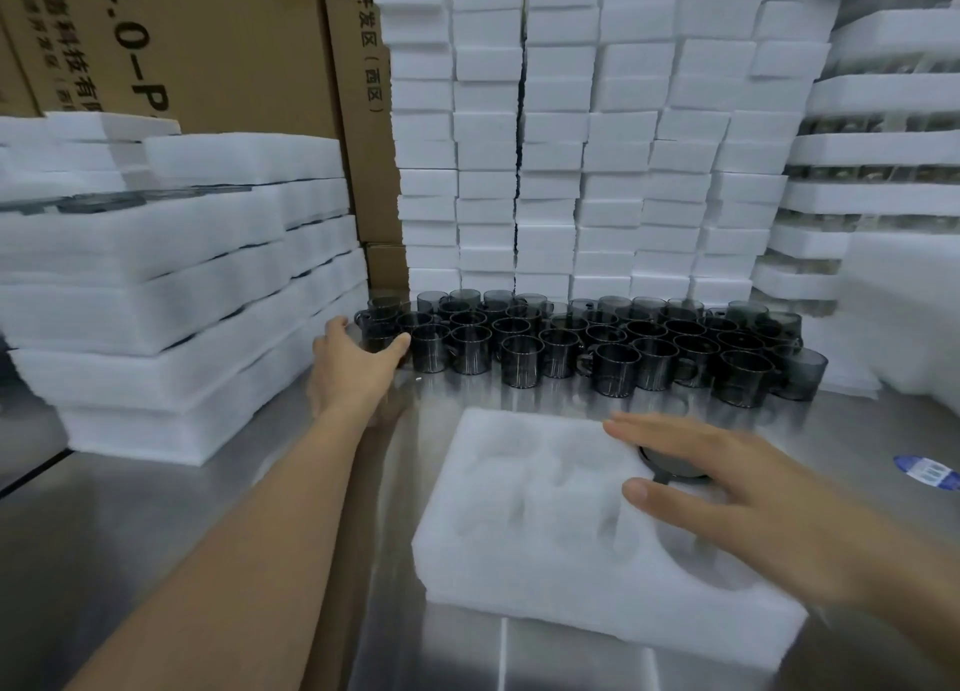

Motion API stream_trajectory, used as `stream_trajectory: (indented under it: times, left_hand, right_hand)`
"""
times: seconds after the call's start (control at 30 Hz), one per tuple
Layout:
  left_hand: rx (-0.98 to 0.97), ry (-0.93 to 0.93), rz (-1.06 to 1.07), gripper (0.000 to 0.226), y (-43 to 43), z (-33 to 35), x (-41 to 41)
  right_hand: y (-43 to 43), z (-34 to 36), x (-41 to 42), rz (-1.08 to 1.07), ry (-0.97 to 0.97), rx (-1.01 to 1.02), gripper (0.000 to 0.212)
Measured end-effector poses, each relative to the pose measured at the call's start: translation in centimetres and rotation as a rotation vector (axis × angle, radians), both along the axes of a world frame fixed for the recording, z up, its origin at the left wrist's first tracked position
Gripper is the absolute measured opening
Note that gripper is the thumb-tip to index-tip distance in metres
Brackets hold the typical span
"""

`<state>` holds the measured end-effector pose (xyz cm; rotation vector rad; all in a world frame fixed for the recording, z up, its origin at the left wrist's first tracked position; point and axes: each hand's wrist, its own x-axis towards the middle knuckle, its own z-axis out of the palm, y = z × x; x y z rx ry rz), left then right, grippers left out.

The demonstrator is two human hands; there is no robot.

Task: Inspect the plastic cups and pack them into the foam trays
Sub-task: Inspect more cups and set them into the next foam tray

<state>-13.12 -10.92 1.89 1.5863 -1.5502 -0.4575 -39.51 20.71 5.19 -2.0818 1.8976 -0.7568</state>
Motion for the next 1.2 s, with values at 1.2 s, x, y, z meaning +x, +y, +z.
stream_trajectory:
  times: [1.2]
  left_hand:
    - [-0.907, 0.23, -0.688, 0.059, 19.6, 7.1, -3.0]
  right_hand:
    - [-0.4, -0.3, -0.2, -0.008, -0.004, 0.003, 0.058]
